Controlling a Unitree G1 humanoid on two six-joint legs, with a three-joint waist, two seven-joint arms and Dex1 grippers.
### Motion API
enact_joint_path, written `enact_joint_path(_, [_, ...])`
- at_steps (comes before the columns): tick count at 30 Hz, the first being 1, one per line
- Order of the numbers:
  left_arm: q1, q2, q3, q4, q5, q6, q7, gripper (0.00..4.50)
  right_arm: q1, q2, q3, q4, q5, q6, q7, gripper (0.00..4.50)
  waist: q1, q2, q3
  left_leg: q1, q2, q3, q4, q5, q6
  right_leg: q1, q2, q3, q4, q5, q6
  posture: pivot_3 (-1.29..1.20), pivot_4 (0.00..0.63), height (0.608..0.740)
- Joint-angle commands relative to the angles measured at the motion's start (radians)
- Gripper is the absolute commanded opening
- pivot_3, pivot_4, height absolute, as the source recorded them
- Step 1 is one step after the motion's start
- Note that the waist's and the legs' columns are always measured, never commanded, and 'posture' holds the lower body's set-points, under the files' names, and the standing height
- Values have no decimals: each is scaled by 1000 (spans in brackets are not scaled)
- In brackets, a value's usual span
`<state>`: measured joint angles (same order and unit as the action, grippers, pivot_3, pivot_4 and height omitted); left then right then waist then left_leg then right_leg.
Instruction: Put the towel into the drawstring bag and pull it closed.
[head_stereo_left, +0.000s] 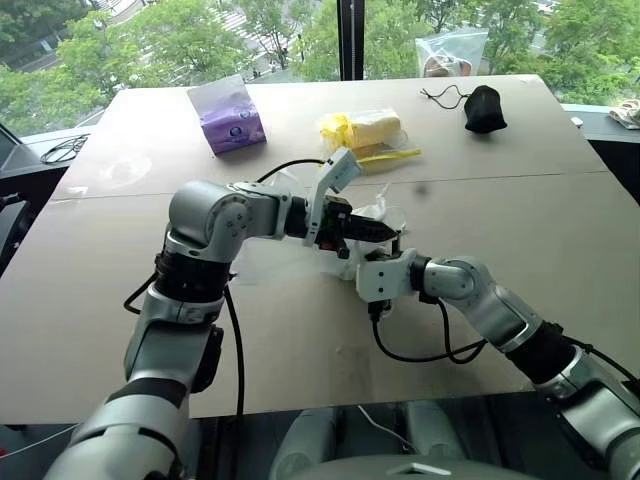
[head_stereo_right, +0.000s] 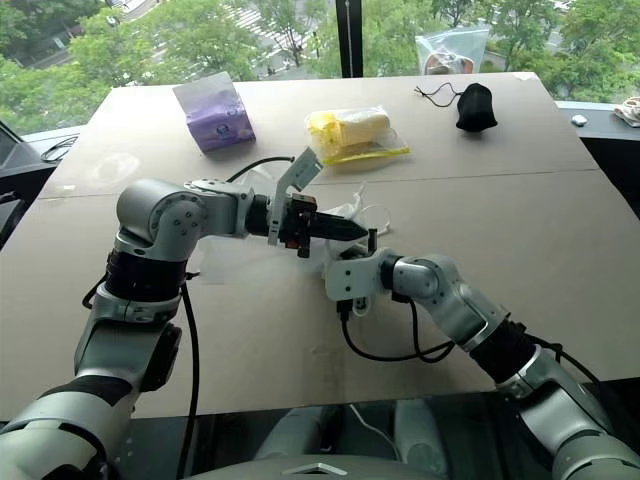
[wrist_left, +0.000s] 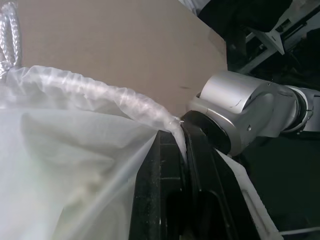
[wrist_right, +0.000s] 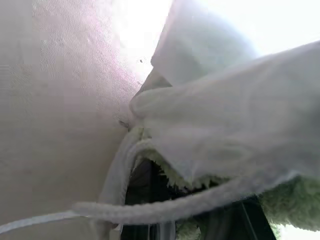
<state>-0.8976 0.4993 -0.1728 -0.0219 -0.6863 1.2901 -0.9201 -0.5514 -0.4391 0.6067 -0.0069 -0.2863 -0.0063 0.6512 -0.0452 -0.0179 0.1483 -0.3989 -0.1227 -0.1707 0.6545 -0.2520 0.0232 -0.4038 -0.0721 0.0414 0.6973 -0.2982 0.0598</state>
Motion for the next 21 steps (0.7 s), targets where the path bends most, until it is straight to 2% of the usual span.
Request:
enact_joint_path(1, [2,61,-48,-42,34,-56,-39,0,-23,75,-127,25,101,6,-33,6,-1,0,0,0,0,0,0,0,0,0,0,0,0,0,0,0,150,740])
enact_joint_path(4, [30,125,-82,-55,77,-147,-87,0,9,210,-279,-3,378,191,12,6,-2,0,0,0,0,0,-1,0,0,0,0,0,0,0,0,0,150,740])
enact_joint_path(6, [37,153,-102,-58,100,-206,-127,0,23,266,-337,1,494,276,47,6,-1,1,0,0,1,-1,-1,0,0,0,0,0,-1,0,-1,0,150,740])
enact_joint_path(9, [48,191,-144,-78,140,-311,-207,0,36,330,-401,45,638,368,100,6,2,1,0,0,0,-1,-1,0,0,0,0,0,-1,0,-1,0,150,740])
enact_joint_path(13, [55,226,-172,-98,171,-414,-309,0,1,395,-466,113,719,397,111,6,1,2,0,0,0,-1,-1,0,0,0,0,0,-1,0,-1,0,150,740])
enact_joint_path(15, [57,233,-167,-102,178,-459,-346,0,-16,371,-408,137,634,349,122,6,-3,2,0,0,0,-1,-2,0,0,0,0,0,-1,0,-1,0,150,740])
enact_joint_path(19, [31,225,-159,-69,193,-490,-381,0,-37,233,-156,200,268,84,109,6,-13,2,0,0,0,-1,-1,0,0,-2,0,0,0,0,0,0,150,740])
enact_joint_path(21, [10,196,-160,-14,225,-512,-362,0,-38,185,-84,211,159,-27,103,6,-15,2,0,0,-1,-1,-1,0,0,-2,0,0,0,0,0,0,150,740])
